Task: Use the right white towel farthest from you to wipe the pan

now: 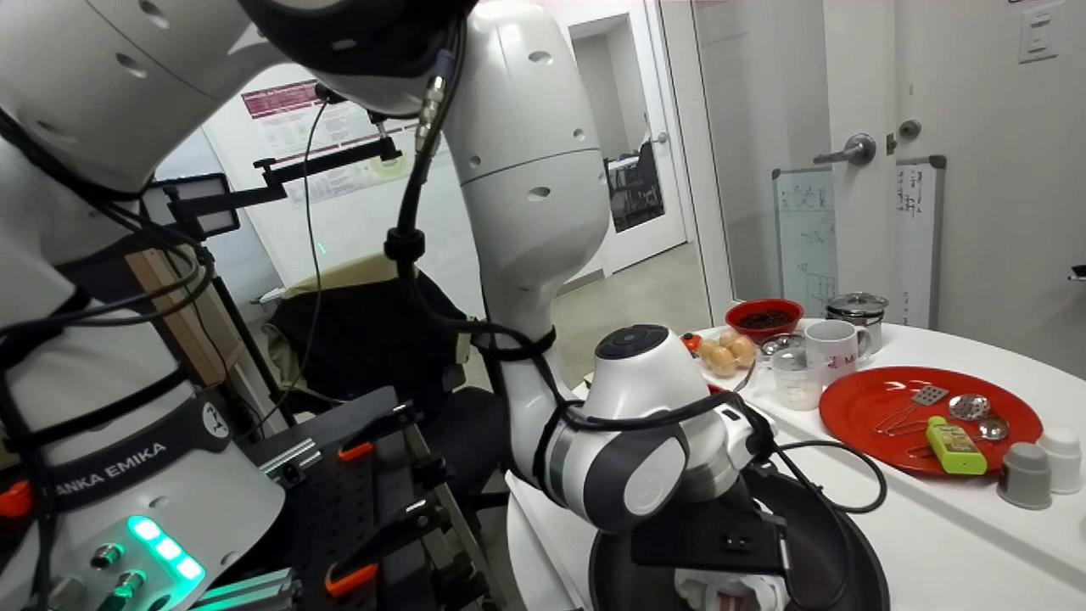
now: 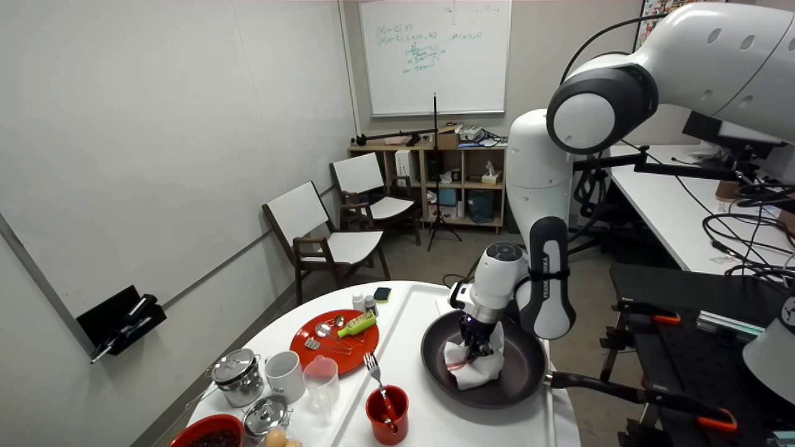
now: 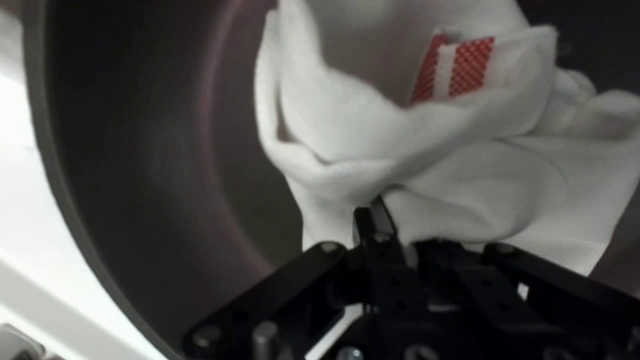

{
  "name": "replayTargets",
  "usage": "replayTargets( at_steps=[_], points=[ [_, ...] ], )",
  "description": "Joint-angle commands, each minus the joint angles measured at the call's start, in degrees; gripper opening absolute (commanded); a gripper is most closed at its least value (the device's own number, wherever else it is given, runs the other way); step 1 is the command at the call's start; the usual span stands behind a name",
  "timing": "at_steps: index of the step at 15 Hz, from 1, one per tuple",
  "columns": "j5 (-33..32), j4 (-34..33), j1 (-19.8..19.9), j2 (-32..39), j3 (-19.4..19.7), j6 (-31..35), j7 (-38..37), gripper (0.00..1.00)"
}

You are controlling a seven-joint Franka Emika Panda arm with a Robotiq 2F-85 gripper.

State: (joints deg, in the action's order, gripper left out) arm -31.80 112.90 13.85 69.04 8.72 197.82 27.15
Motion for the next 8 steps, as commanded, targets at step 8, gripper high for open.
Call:
replayTargets(
  at_steps=[8],
  points=[
    [1.75, -2.27, -2.5, 1.16, 0.92, 0.16, -0.84, 0.02]
  ],
)
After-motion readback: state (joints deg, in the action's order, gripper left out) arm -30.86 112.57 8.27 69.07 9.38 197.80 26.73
